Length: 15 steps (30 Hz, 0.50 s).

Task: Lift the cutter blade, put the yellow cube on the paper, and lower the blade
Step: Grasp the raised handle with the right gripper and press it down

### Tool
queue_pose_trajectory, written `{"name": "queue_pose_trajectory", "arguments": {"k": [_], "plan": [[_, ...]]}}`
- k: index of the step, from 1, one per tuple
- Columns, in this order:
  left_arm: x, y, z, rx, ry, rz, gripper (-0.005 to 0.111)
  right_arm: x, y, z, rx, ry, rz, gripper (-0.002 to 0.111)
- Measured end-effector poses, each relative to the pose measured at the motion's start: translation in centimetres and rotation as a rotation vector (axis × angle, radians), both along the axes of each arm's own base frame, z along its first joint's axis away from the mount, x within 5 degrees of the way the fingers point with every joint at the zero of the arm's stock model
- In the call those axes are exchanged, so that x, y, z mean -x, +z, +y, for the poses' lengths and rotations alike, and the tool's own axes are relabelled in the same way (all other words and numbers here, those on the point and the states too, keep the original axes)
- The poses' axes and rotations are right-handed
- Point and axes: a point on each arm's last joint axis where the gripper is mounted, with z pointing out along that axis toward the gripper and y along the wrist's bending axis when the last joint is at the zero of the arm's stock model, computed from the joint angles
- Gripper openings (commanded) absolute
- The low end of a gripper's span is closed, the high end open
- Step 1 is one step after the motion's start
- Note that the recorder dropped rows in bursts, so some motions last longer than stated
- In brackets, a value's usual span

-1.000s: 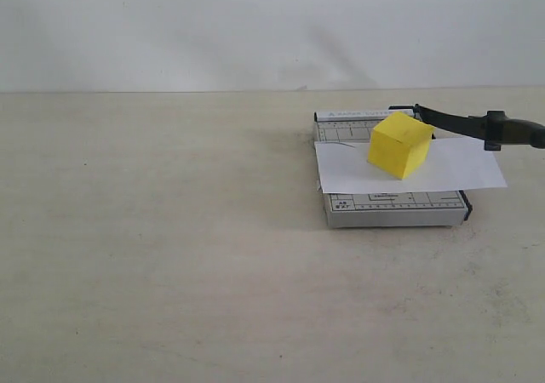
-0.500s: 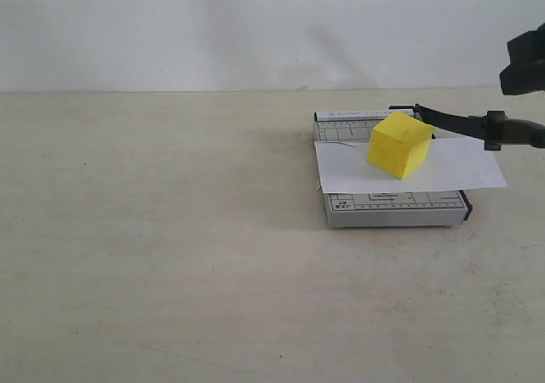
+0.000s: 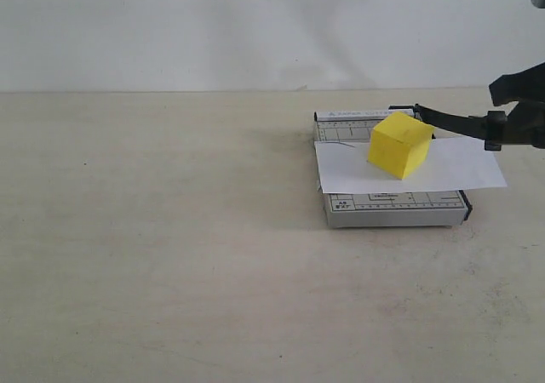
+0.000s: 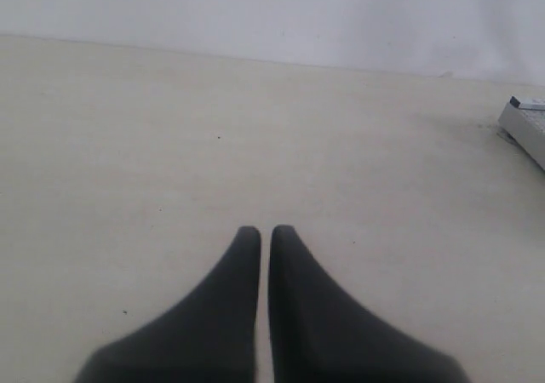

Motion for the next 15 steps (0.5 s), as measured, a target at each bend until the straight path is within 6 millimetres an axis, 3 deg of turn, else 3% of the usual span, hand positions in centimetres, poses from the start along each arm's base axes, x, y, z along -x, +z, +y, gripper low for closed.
{"name": "queue_pose_trajectory", "arguments": {"k": [9, 15], "plan": [[0.0, 0.0, 0.0, 0.002, 0.0, 0.0, 0.005, -0.1, -0.9, 0.0, -0.003, 0.001, 0.052, 0.0], [0.0, 0.0, 0.0, 0.002, 0.0, 0.0, 0.005, 0.7, -6.0, 0.1, -0.028, -0.022, 0.204, 0.0]]}}
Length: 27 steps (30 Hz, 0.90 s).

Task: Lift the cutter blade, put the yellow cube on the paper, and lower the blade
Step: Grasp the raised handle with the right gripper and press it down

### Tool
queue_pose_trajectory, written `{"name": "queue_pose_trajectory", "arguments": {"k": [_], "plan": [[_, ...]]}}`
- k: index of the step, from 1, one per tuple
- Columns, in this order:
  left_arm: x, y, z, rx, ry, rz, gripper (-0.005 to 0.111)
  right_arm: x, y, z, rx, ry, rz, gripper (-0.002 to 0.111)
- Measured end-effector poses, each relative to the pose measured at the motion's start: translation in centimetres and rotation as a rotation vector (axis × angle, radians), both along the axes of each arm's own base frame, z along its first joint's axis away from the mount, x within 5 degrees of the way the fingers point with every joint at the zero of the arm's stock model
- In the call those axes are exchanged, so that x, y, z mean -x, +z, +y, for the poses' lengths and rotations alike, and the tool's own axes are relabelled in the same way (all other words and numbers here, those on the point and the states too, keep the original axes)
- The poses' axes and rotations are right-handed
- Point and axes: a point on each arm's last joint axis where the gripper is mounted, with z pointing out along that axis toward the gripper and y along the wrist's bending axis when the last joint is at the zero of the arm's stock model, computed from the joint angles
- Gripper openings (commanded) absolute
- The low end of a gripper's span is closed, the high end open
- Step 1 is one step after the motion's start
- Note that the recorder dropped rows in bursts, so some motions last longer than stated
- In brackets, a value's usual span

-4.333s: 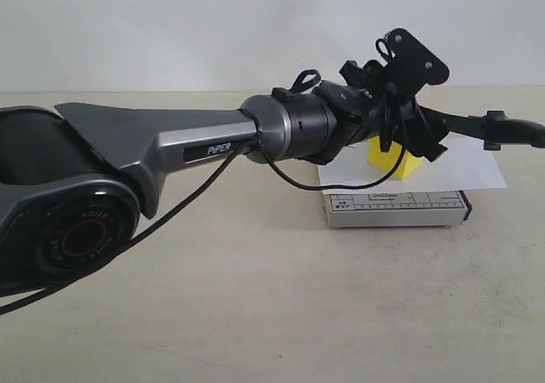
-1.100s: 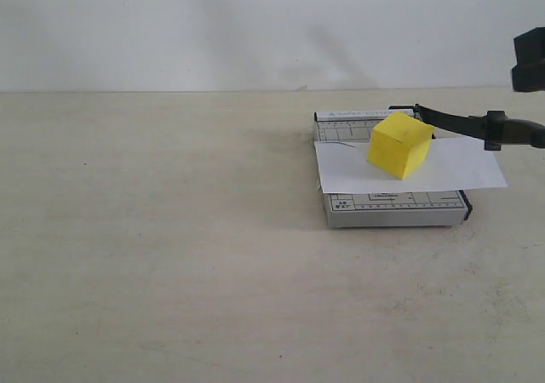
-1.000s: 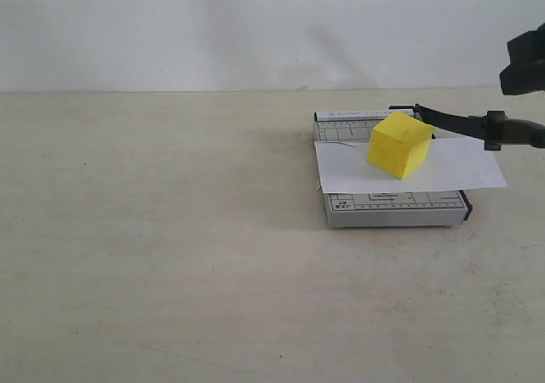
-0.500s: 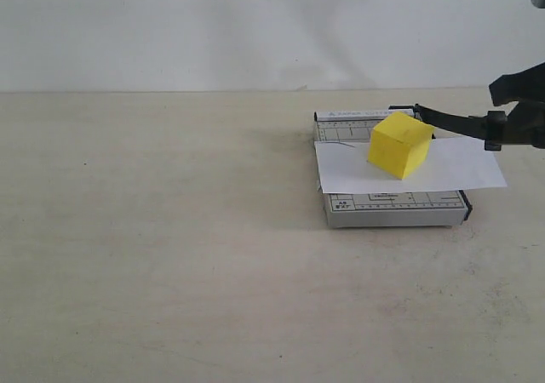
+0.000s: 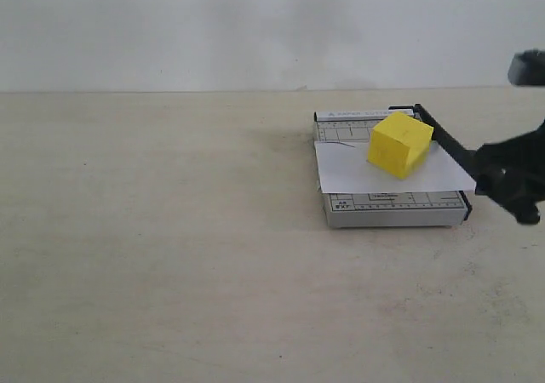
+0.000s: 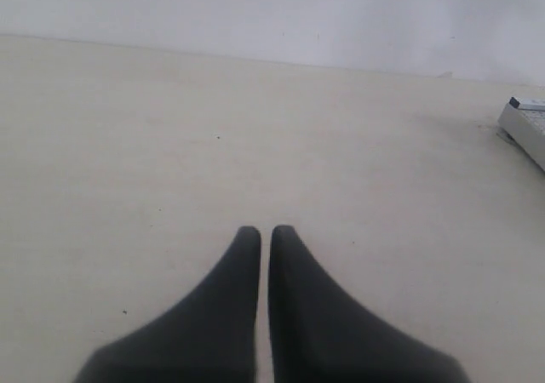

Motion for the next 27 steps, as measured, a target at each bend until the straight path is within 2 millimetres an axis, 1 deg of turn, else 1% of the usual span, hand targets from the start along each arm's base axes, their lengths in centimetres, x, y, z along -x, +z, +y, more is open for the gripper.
{"name": "queue_pose_trajectory", "arguments": {"k": [3, 6, 9, 12, 23, 24, 27], "plan": [[0.0, 0.0, 0.0, -0.046, -0.008, -0.001, 0.005, 0.4, -2.4, 0.0, -0.01, -0.029, 0.038, 0.0], [0.0, -0.1, 0.2, -0.145, -0.026, -0.004, 0.005, 0.7, -3.8, 0.0, -0.015, -0.048, 0.033, 0.0], [0.0, -0.1, 0.2, -0.184, -0.032, -0.005, 0.005, 0.9, -4.9, -0.1, -0.01, -0.051, 0.034, 0.0], [0.0, -0.1, 0.2, -0.197, -0.035, -0.005, 0.005, 0.9, -5.5, -0.1, -0.009, -0.056, 0.041, 0.0], [0.0, -0.1, 0.2, -0.201, -0.036, -0.005, 0.005, 0.9, -5.9, -0.1, -0.017, -0.056, 0.046, 0.0], [0.0, -0.1, 0.2, -0.201, -0.035, -0.008, 0.005, 0.9, -5.9, 0.0, -0.017, -0.056, 0.047, 0.006], [0.5, 0.4, 0.1, -0.2, -0.044, -0.078, 0.005, 0.9, -5.9, 0.0, -0.017, -0.055, 0.048, 0.039]]}}
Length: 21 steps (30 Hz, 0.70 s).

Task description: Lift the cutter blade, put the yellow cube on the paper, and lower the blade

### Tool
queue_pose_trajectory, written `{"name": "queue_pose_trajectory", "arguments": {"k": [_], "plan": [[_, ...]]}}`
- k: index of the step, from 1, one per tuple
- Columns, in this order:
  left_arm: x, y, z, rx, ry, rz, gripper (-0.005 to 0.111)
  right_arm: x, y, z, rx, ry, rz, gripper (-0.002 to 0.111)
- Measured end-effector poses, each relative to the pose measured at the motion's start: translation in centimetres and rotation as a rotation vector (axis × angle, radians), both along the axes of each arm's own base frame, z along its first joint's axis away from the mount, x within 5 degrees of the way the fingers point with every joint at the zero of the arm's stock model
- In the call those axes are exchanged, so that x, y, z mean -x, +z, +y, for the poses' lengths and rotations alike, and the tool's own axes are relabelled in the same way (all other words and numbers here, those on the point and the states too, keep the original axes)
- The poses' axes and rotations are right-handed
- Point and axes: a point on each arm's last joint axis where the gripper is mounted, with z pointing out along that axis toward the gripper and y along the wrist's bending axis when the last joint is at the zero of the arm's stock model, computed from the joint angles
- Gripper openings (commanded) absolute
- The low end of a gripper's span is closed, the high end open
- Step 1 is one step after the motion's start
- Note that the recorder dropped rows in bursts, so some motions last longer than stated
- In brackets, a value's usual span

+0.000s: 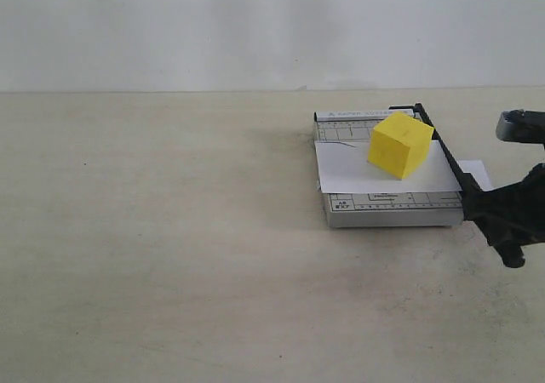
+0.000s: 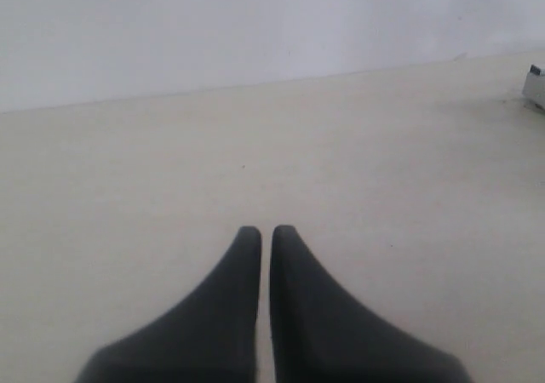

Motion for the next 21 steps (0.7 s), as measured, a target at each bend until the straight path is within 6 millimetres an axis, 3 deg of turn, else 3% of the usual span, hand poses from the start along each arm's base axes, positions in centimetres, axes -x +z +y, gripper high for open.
{"name": "queue_pose_trajectory", "arguments": {"k": [3, 6, 7, 8, 9, 13, 14, 17, 21], "plan": [[0.6, 0.5, -0.3, 0.005, -0.05, -0.081, 0.005, 0.8, -1.2, 0.3, -0.02, 0.017, 0.107, 0.048], [1.0, 0.9, -0.4, 0.01, -0.068, -0.133, 0.005, 1.9, -1.1, 0.6, -0.055, 0.023, 0.216, 0.036], [1.1, 0.9, -0.4, 0.011, -0.068, -0.144, 0.005, 2.2, -0.9, 0.7, -0.065, 0.027, 0.24, 0.024], [1.3, 1.1, -0.4, 0.013, -0.069, -0.166, 0.005, 3.0, -0.1, 0.8, -0.083, 0.039, 0.276, 0.016], [1.3, 1.1, -0.3, 0.013, -0.069, -0.176, 0.005, 3.4, 0.5, 0.9, -0.092, 0.047, 0.284, 0.002], [1.4, 1.2, -0.3, 0.014, -0.069, -0.185, 0.005, 6.6, 4.9, 1.2, -0.126, 0.036, 0.253, 0.0], [1.4, 1.2, -0.3, 0.014, -0.069, -0.185, 0.005, 8.4, 6.3, 1.3, -0.144, 0.01, 0.19, 0.0], [1.4, 1.2, -0.3, 0.014, -0.069, -0.185, 0.005, 11.4, 7.9, 1.5, -0.187, -0.027, 0.02, 0.0], [1.4, 1.2, -0.3, 0.014, -0.069, -0.185, 0.005, 15.3, 10.1, 1.2, -0.204, -0.062, -0.459, 0.0]]}}
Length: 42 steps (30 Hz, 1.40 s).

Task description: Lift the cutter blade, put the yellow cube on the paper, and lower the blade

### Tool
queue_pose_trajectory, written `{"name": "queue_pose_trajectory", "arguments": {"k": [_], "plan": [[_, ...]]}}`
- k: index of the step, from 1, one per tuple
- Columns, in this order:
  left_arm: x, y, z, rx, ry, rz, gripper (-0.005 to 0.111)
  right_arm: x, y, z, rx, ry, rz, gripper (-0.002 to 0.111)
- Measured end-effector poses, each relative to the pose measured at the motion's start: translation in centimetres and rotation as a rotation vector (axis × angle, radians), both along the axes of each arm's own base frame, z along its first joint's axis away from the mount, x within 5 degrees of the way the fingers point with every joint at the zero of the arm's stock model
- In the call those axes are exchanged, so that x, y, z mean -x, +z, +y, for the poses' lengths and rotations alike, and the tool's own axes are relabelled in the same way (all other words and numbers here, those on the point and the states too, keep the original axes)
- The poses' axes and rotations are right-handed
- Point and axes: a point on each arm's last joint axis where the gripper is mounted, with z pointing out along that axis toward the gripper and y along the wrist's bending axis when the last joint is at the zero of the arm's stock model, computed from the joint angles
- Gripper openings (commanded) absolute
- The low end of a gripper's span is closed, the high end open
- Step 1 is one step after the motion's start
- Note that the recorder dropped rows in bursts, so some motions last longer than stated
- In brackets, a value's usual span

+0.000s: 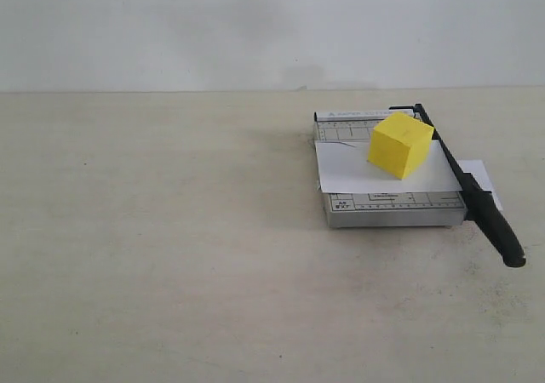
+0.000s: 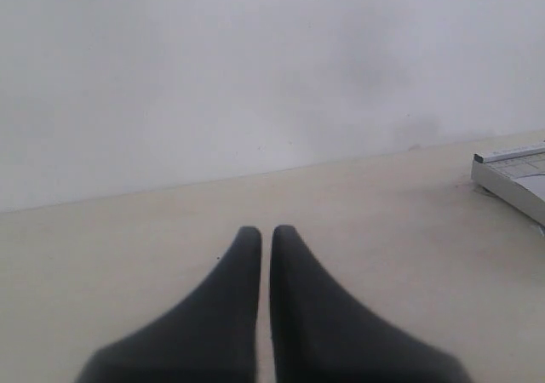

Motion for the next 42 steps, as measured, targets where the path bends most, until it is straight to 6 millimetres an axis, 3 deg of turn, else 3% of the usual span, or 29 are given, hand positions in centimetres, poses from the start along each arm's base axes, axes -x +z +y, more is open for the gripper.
{"name": "queue_pose_trajectory", "arguments": {"k": [4, 8, 12, 17, 22, 26, 31, 35, 42], "plan": [[0.0, 0.0, 0.0, 0.0, 0.0, 0.0, 0.005, 3.7, 1.5, -1.3, 0.062, -0.131, -0.514, 0.0], [0.0, 0.0, 0.0, 0.0, 0.0, 0.0, 0.005, 6.1, 2.4, -2.5, 0.078, -0.277, -0.872, 0.0], [0.0, 0.0, 0.0, 0.0, 0.0, 0.0, 0.005, 8.4, 3.6, -3.0, 0.058, -0.352, -1.093, 0.0], [0.0, 0.0, 0.0, 0.0, 0.0, -0.002, 0.005, 8.9, 4.2, -3.4, 0.054, -0.398, -1.173, 0.0], [0.0, 0.0, 0.0, 0.0, 0.0, -0.002, 0.005, 8.6, 3.4, -3.7, 0.092, -0.438, -1.205, 0.0], [0.0, 0.0, 0.0, 0.018, 0.001, 0.001, 0.005, 7.2, -1.1, -4.0, 0.31, -0.463, -1.12, 0.0], [0.0, -0.4, 0.1, 0.101, 0.017, 0.055, 0.005, 6.3, -4.4, -3.4, 0.379, -0.338, -0.858, 0.0], [0.0, -0.4, 0.3, 0.174, 0.039, 0.069, 0.005, 6.4, -7.6, -3.2, 0.433, -0.233, -0.537, 0.0], [0.0, -0.4, 0.3, 0.179, 0.044, 0.07, 0.005, 6.6, -8.5, -3.4, 0.454, -0.224, -0.442, 0.0]]}}
